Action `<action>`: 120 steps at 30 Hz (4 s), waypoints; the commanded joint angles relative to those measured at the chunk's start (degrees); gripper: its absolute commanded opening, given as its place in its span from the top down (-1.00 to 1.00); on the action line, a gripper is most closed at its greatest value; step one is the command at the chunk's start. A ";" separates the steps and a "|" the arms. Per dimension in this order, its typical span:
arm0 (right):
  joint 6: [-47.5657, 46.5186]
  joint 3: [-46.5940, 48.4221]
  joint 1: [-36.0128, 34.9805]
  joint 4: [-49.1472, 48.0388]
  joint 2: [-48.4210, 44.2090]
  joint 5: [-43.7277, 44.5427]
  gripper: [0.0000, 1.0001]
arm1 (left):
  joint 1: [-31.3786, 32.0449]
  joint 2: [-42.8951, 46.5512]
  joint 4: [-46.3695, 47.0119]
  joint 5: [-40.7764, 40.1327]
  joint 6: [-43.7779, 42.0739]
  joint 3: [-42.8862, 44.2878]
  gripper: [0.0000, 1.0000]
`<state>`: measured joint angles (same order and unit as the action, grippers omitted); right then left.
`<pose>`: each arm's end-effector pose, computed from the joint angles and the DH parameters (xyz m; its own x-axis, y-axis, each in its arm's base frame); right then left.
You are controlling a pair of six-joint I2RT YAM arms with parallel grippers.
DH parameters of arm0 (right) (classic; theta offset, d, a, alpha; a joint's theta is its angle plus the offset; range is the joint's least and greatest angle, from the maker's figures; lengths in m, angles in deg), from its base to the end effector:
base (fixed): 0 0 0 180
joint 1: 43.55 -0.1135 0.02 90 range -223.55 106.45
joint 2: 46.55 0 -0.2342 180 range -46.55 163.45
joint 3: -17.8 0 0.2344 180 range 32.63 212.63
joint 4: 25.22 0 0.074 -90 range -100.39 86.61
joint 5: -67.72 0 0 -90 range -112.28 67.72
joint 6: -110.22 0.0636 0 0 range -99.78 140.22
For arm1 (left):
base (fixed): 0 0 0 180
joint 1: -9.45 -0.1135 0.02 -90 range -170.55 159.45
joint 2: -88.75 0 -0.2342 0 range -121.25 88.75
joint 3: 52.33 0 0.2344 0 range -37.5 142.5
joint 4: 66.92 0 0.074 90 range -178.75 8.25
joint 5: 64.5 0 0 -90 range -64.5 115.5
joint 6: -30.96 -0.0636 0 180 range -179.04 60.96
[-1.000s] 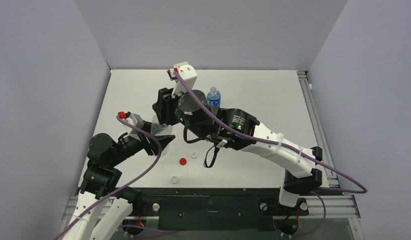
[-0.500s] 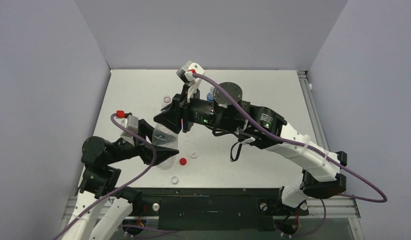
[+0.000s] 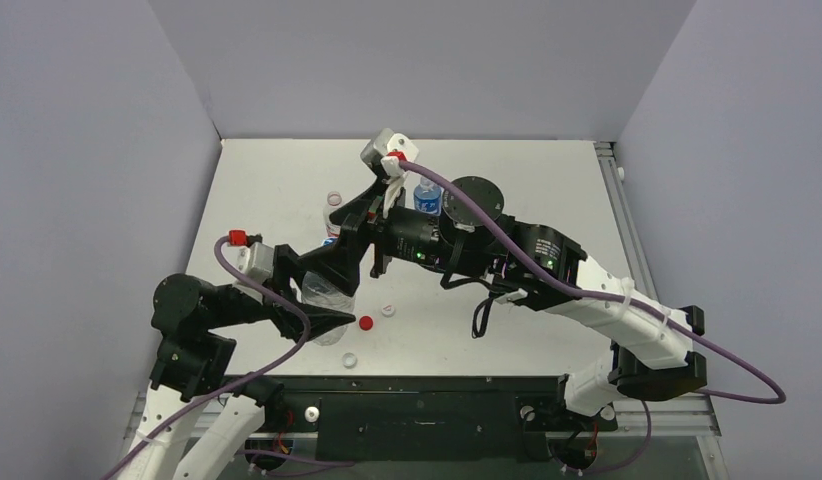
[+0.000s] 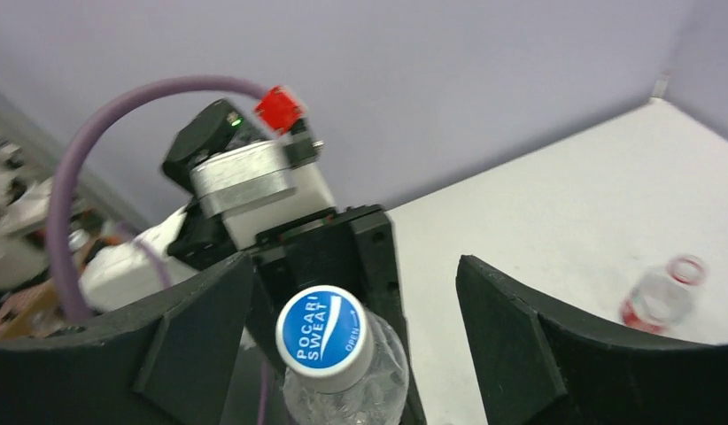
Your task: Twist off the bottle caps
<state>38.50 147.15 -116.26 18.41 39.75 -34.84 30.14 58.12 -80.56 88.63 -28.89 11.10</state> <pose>0.0796 0.3022 0.5058 -0.3154 0.0167 -0.9488 -0.9454 0.0813 0.3157 0.0853 -0.0928 0.3935 -0.2106 -0.1631 -0.9639 0.9739 0.0499 -0.2213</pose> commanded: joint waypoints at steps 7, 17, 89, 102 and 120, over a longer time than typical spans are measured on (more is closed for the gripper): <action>4.61 10.77 -5.94 5.99 5.43 38.94 -0.63 | 0.14 0.69 -14.86 -27.56 -35.02 2.79 0.86; 6.36 16.01 -5.74 9.63 11.44 41.17 -0.13 | 0.14 -0.04 -17.47 -31.87 -36.10 4.79 0.85; 0.41 -7.35 2.31 -13.09 -5.30 -8.17 1.00 | 0.14 -0.45 -4.95 -0.41 -5.23 4.01 0.77; -1.79 -5.44 4.06 -4.48 -7.97 -4.19 -0.50 | 0.14 -1.52 -5.80 2.03 -4.07 5.44 0.78; 3.56 15.98 -4.96 11.02 10.06 39.03 -0.50 | 0.14 -0.65 -19.00 -32.29 -35.42 4.51 0.79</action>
<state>40.36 161.92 -121.16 27.70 47.93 1.84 30.36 57.07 -99.57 61.31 -60.65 14.72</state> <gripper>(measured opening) 0.794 0.438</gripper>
